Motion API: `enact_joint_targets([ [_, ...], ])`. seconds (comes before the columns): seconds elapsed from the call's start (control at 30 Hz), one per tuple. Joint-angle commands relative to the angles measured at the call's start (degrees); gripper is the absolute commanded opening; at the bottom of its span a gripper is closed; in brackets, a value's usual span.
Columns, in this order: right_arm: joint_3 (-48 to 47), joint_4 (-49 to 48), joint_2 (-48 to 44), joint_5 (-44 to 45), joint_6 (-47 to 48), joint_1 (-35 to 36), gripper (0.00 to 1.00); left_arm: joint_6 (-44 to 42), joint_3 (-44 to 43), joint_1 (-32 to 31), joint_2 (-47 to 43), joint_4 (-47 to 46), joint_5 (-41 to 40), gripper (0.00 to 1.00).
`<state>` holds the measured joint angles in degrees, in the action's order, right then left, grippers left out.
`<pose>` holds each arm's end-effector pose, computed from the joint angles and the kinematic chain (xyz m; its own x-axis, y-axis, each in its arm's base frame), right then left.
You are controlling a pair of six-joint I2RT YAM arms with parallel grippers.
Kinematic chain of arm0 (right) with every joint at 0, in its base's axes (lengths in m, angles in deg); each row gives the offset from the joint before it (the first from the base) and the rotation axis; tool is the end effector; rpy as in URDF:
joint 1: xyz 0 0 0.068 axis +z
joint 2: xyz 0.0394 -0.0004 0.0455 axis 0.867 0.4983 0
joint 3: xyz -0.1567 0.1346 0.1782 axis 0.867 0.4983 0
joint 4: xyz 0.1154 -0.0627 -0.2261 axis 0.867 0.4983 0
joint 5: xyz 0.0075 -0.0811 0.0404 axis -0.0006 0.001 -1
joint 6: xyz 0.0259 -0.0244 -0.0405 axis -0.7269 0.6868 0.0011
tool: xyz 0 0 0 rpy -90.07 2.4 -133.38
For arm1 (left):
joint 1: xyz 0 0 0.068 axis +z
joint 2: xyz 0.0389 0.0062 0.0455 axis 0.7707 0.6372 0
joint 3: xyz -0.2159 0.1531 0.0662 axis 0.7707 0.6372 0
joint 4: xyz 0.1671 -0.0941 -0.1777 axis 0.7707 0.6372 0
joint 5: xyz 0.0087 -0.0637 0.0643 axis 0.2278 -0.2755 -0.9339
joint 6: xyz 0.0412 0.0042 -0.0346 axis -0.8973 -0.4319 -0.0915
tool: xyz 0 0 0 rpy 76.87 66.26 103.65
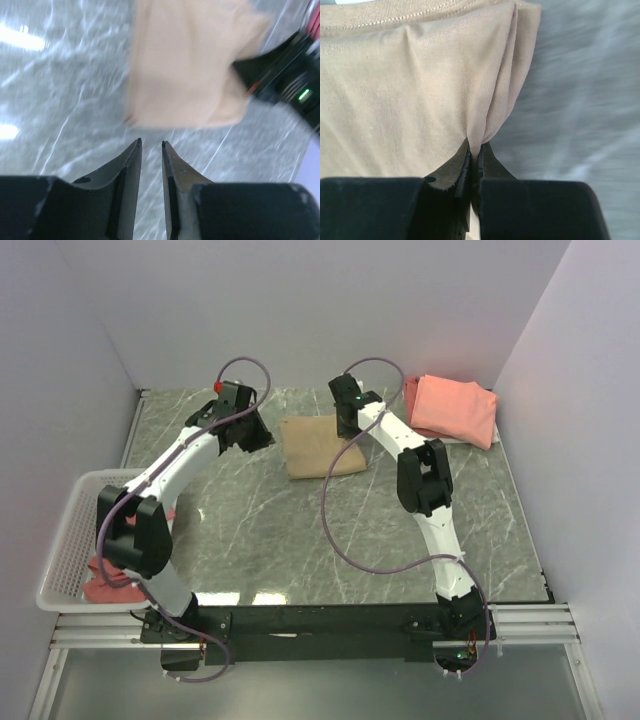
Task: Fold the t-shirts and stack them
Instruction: Neatly place the folded tshirt to the corner
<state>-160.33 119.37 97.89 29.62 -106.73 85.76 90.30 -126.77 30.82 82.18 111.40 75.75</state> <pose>0.4854 0.2244 0.1854 -0.8167 -0.0381 -0.5759 -0.0478 0.9989 0.0018 0.3573 -0.1276 0.2961 -0.7121 -0.5203 -0.4714 -0.2589 0.8187 -0.5126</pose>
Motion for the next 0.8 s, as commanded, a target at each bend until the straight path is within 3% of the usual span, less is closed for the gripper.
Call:
enact_joint_targets([
  [0.0, -1.74, 1.77, -4.63, 11.7, 9.96, -0.95, 0.0, -3.47, 4.59, -0.27, -4.85, -0.52, 2.49, 0.29],
  [0.27, -2.01, 0.19, -7.0, 17.25, 18.58, -3.76, 0.0, -6.81, 13.74, -0.27, -11.53, -1.05, 5.57, 0.29],
  [0.77, -9.84, -4.03, -8.05, 28.51, 35.11, -7.54, 0.0, -11.74, 15.68, 0.43, -11.89, -1.58, 11.72, 0.29],
])
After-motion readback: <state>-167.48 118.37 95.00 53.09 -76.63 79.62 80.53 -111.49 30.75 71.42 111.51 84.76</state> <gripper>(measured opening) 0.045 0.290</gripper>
